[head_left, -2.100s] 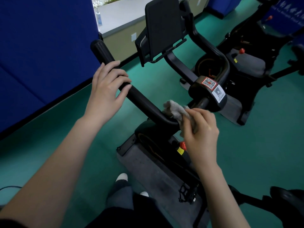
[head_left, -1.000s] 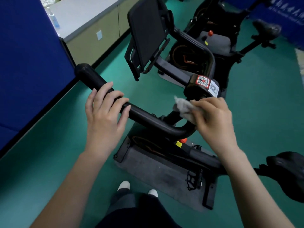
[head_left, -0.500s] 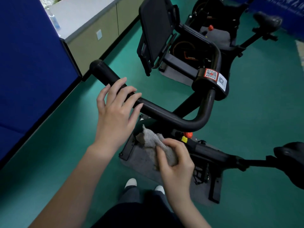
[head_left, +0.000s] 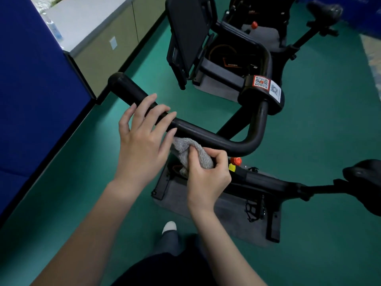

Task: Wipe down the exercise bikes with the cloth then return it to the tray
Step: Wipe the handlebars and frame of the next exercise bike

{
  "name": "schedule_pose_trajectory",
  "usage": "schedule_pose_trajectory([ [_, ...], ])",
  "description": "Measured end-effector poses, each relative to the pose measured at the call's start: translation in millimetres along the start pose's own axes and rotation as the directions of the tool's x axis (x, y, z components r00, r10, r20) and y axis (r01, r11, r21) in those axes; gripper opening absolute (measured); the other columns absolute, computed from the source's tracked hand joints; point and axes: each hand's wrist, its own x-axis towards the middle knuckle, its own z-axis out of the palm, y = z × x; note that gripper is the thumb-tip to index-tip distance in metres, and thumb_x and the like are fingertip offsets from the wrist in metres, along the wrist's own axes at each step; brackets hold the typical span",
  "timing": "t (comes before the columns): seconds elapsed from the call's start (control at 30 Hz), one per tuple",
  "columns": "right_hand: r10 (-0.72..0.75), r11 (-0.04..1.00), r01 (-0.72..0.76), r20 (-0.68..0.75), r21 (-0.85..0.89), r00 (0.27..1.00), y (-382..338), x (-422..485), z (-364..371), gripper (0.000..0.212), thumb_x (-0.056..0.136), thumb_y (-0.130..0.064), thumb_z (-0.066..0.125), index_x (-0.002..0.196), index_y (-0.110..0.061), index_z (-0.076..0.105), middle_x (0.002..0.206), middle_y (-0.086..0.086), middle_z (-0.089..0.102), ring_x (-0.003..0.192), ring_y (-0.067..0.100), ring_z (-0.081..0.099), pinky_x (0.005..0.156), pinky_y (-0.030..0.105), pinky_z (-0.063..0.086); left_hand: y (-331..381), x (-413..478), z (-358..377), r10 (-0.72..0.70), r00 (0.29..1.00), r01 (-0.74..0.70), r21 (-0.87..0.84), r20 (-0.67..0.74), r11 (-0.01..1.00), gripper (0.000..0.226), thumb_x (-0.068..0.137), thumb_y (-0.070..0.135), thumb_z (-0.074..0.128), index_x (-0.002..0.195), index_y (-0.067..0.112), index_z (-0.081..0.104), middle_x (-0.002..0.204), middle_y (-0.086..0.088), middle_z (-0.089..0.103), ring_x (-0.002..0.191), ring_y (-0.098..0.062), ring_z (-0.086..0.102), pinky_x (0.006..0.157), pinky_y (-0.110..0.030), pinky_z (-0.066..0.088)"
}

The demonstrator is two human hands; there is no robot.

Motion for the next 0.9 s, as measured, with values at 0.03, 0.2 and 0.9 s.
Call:
schedule_pose_trajectory([
  [0.03, -0.011, 1.0, 0.011, -0.003, -0.009, 1.0, 0, 1, -2, 0.018, 0.074, -0.015, 0.079, 0.076, -0.014, 0.062, 0.075, -0.01, 0.065, 0.073, 0.005, 0.06, 0.07, 0.011, 0.043, 0, 0, 0, 0.001, 1.0, -0.001, 0.0, 0.001, 1.0, 0.03, 0.097, 0.029, 0.048, 0.12, 0.015, 0.061, 0.123, 0.0, 0.058, 0.136, -0.019, 0.033, 0.114, -0.036, 0.011],
  [0.2, -0.094, 0.993, 0.091, -0.044, -0.073, 0.995, 9, 10, -27, 0.02, 0.074, -0.013, 0.079, 0.076, -0.018, 0.06, 0.074, -0.016, 0.061, 0.072, 0.003, 0.058, 0.068, 0.004, 0.039, -1, -1, 2, 0.003, 1.0, -0.003, -0.006, -0.007, 1.0, 0.029, 0.097, 0.028, 0.049, 0.121, 0.015, 0.06, 0.124, 0.0, 0.058, 0.137, -0.02, 0.032, 0.115, -0.036, 0.009],
  [0.9, -0.105, 0.994, 0.1, -0.244, -0.033, 0.964, 26, 70, -68, 0.017, 0.083, -0.011, 0.071, 0.085, -0.018, 0.056, 0.088, -0.001, 0.056, 0.081, 0.007, 0.053, 0.076, 0.015, 0.044, 4, 0, 6, -0.026, 1.0, 0.026, -0.003, -0.015, 1.0, 0.029, 0.096, 0.026, 0.049, 0.117, 0.009, 0.061, 0.122, -0.006, 0.057, 0.136, -0.024, 0.03, 0.115, -0.037, 0.005],
])
